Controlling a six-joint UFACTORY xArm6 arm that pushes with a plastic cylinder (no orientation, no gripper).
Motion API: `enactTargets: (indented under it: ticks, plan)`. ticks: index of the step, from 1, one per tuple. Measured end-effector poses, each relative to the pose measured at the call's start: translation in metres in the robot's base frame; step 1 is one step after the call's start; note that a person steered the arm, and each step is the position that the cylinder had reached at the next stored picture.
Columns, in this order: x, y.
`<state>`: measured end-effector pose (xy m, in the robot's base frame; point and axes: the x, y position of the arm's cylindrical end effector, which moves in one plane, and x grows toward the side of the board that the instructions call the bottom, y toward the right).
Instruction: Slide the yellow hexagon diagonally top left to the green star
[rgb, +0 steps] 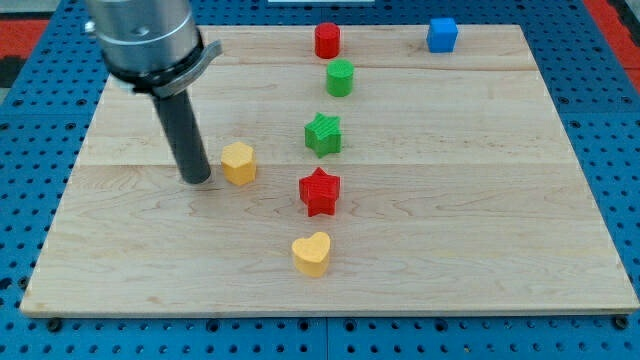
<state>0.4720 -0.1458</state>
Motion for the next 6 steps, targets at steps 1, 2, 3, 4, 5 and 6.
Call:
enactTargets:
  ticks: [1,2,3,4,5,6]
  plan:
    - [0.002,0.042]
    - [-0.057,0.093]
    - [-0.090,0.115]
    - [-0.083,0.041]
    - [-0.071,-0.008]
    - [-0.123,0.004]
